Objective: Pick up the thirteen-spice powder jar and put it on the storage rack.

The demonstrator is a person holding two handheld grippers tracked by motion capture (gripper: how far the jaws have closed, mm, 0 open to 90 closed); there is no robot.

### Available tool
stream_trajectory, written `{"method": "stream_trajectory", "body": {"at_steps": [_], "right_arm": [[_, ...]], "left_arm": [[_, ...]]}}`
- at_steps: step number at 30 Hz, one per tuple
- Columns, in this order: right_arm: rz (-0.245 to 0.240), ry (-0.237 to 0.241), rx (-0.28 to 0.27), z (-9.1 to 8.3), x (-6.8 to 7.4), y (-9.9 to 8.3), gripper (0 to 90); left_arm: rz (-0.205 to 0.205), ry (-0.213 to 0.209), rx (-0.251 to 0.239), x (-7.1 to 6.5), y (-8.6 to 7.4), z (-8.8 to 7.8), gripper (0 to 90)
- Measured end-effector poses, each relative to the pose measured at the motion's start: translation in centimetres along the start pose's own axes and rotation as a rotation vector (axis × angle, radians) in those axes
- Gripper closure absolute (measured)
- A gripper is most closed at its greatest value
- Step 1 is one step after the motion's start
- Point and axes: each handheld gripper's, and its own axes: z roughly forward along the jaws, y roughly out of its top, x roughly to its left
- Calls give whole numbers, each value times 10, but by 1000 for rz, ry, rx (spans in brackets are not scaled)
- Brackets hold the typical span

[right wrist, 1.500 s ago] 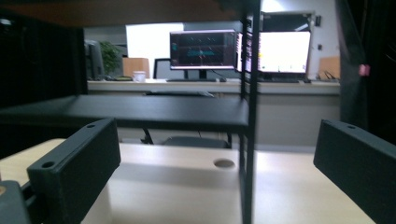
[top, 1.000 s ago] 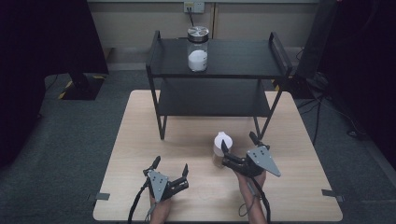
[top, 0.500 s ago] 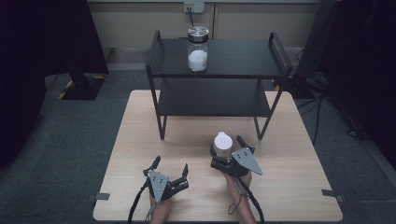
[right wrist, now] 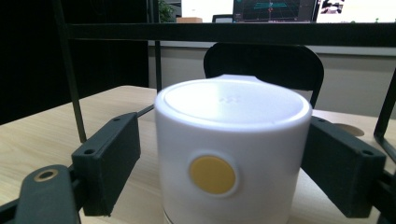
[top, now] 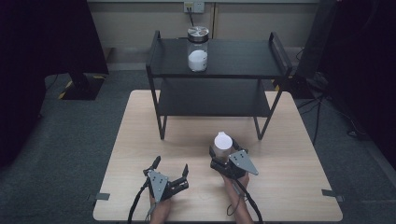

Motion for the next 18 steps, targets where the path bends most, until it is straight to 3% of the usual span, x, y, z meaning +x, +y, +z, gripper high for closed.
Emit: {"method": "stream_trajectory", "body": {"at_steps": [18], "right_arm": [[10, 9, 10, 0, -5, -1, 294]], "left_arm": [[-3, 0, -1, 0, 0, 0, 0]]}}
